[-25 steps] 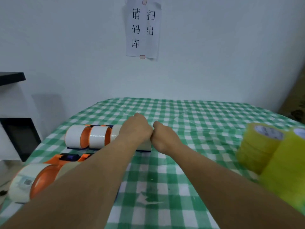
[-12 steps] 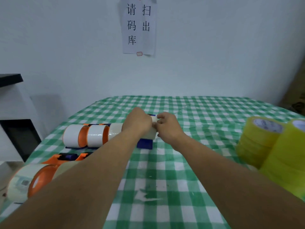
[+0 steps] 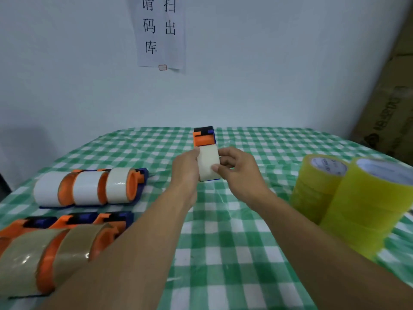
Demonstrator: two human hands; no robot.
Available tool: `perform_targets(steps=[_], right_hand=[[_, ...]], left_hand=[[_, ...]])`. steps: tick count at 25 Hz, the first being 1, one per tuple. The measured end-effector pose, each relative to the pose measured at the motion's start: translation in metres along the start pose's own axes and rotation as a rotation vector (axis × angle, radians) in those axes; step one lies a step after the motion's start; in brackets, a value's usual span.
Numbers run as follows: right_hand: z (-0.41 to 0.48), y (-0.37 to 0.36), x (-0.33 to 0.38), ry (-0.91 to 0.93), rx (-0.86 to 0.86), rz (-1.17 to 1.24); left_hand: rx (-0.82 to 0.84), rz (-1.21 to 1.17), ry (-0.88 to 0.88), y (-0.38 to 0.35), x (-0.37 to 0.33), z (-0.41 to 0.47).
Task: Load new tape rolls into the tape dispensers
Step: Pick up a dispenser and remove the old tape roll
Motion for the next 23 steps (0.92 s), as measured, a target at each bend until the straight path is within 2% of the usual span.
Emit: perform_targets(steps=[5, 9, 12, 17, 23], right_hand=[[0.001, 0.016, -0.014, 0.093, -0.005, 0.036], [0.001, 0.018, -0.026, 0.135, -0.038, 0.062], [0.002, 0.023, -0.039, -0.022, -0.120, 0.122], [0.003, 0.017, -0.056, -0.356, -0.028, 0.251], [-0.005, 0.010, -0.054, -0.447, 0.032, 0.329]], left_hand=[[0.120, -0.191, 0.086, -0.019, 0.029, 0.008], [0.208, -0.331, 0.019, -0.022, 0.038, 0.012], [0.258, -0.383, -0.041, -0.019, 0.038, 0.012], [0.450, -0.419, -0.016, -0.019, 0.042, 0.000], [0.489, -0.320, -0.038, -0.014, 0.052, -0.004]])
Point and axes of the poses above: each hand's wrist, its own z-axis towards the middle knuckle, its own y-axis out of the back of the hand, x = y × z, the point moved 5 cm from there along z, towards the middle knuckle, and after that the axes turned 10 degrees about -x, right-handed, at the moved point
